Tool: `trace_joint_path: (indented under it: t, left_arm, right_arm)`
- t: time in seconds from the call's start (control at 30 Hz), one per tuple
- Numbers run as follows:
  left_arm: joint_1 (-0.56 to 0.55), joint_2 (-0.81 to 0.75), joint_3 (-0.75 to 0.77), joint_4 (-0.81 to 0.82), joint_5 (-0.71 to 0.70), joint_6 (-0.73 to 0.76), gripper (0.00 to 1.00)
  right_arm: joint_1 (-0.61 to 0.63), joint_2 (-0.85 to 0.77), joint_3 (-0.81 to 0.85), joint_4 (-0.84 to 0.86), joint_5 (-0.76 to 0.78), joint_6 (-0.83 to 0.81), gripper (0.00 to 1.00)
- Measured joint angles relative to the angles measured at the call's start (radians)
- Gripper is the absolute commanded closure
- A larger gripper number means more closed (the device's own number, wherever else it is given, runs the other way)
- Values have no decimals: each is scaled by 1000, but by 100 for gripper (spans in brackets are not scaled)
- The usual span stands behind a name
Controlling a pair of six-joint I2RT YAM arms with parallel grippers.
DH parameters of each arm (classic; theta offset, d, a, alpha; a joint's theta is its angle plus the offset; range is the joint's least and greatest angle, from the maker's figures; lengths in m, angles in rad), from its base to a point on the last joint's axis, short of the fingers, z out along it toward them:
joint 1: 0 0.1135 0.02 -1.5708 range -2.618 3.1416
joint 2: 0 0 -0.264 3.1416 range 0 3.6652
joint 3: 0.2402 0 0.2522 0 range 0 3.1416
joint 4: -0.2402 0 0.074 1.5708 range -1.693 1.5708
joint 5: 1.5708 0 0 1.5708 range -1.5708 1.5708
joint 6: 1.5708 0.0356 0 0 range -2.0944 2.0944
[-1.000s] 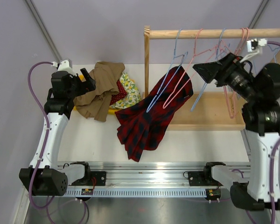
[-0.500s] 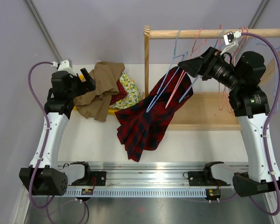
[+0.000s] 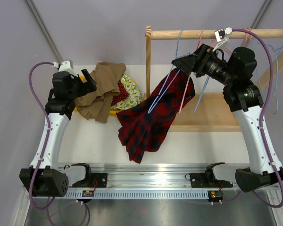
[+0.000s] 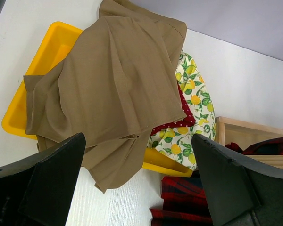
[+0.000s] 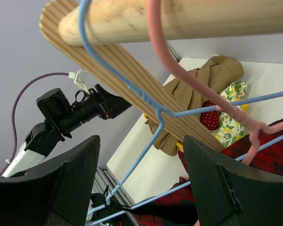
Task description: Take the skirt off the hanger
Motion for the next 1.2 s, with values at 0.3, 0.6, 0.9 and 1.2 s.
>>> trace_joint_path:
  t: [0.3, 0.6, 0.9, 1.2]
  left_arm:
    - [0, 0, 0, 0, -4, 1, 1]
    - [0, 0, 0, 0, -5, 1, 1]
    - [0, 0, 0, 0, -4, 3, 1]
    - [-169, -1, 99, -42, -8, 96, 1]
  right_arm:
    - [71, 50, -4, 10, 45, -26, 39]
    - [122, 50, -50, 37, 93, -28, 60]
    - [156, 50, -87, 28, 150, 0, 100]
    - [157, 55, 8, -104, 213, -26, 100]
